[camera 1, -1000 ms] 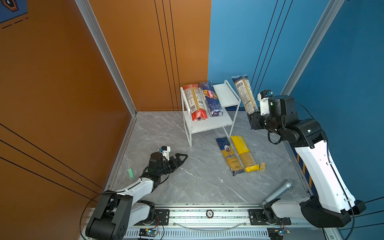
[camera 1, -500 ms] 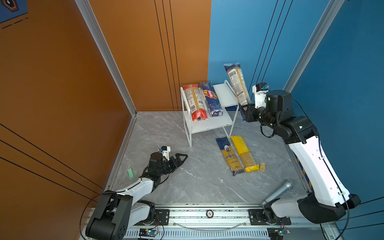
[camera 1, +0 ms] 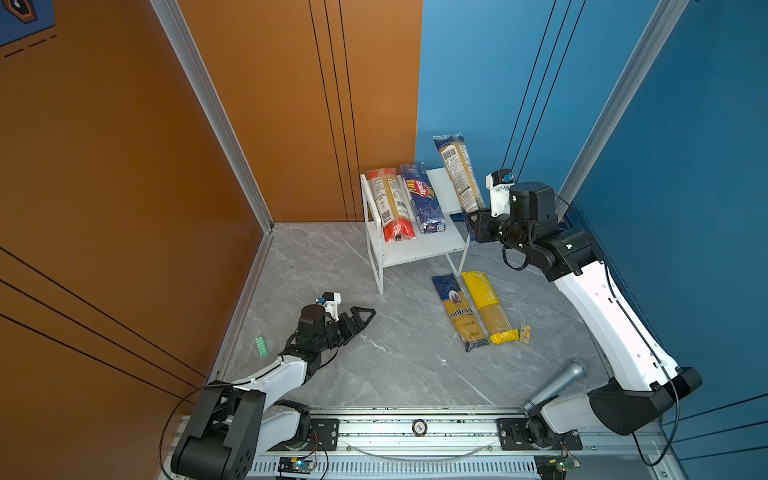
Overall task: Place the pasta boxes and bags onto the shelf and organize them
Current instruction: 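Carry the upright bag over the shelf tier beside the Barilla box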
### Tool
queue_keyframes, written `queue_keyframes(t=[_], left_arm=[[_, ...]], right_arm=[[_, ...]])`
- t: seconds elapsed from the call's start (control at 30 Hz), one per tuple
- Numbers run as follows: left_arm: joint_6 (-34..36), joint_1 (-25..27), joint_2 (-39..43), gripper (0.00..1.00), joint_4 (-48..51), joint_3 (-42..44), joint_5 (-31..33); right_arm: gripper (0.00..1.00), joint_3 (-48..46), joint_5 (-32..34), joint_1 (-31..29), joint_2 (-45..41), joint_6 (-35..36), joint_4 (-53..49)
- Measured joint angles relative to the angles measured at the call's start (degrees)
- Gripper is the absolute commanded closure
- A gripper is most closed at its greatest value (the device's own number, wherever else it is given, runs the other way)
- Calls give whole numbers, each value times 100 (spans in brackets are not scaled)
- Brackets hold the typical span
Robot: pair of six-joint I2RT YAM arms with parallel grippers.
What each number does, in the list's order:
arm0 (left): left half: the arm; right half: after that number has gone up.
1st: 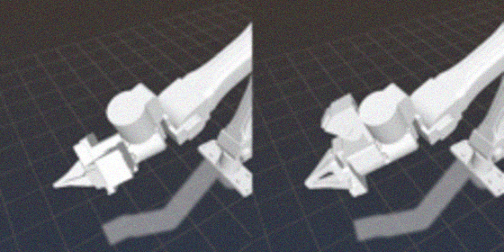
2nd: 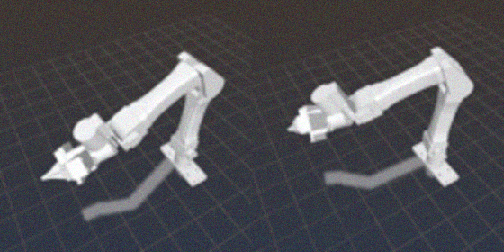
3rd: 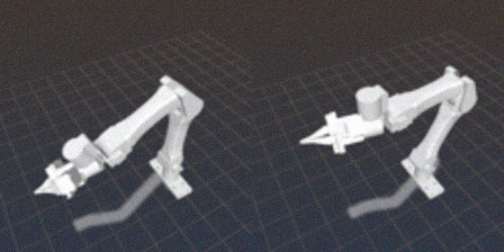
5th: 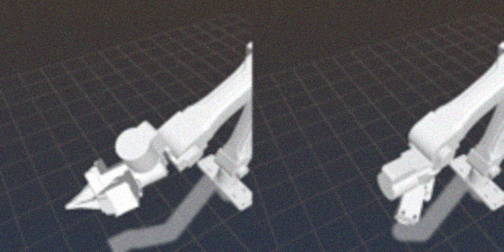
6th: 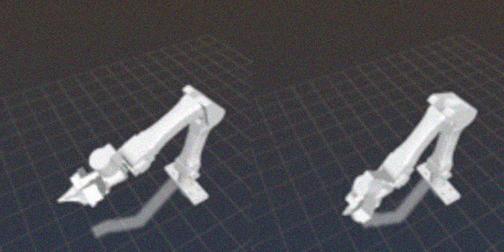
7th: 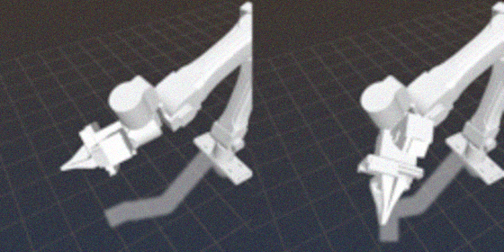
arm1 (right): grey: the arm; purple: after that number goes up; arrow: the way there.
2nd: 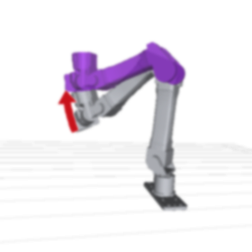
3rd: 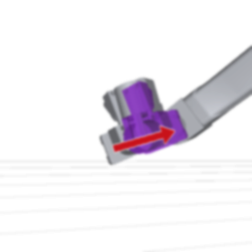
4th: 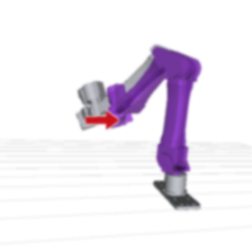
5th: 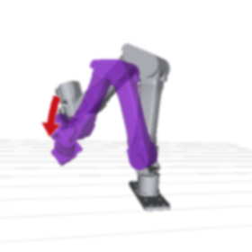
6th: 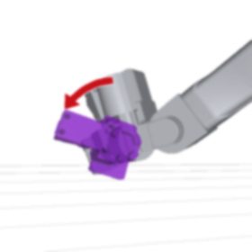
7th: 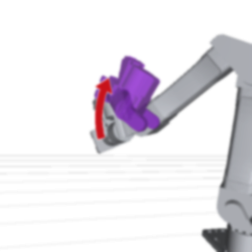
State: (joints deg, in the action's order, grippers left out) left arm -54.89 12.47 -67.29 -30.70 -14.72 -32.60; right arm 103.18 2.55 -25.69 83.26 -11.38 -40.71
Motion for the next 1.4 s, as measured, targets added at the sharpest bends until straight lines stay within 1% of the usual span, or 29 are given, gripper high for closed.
queue_keyframes(t=[0.47,0.7,0.97,1.4], left_arm=[[0,-2,44,2,0,2,0],[0,-2,61,2,0,2,0],[-4,-2,258,2,0,22,0],[-4,-13,278,2,0,46,0]], right_arm=[[100,-2,2,-24,98,94,424],[100,-33,4,-24,271,111,560],[100,-76,22,-24,291,114,603],[100,-127,68,-24,398,153,861]])
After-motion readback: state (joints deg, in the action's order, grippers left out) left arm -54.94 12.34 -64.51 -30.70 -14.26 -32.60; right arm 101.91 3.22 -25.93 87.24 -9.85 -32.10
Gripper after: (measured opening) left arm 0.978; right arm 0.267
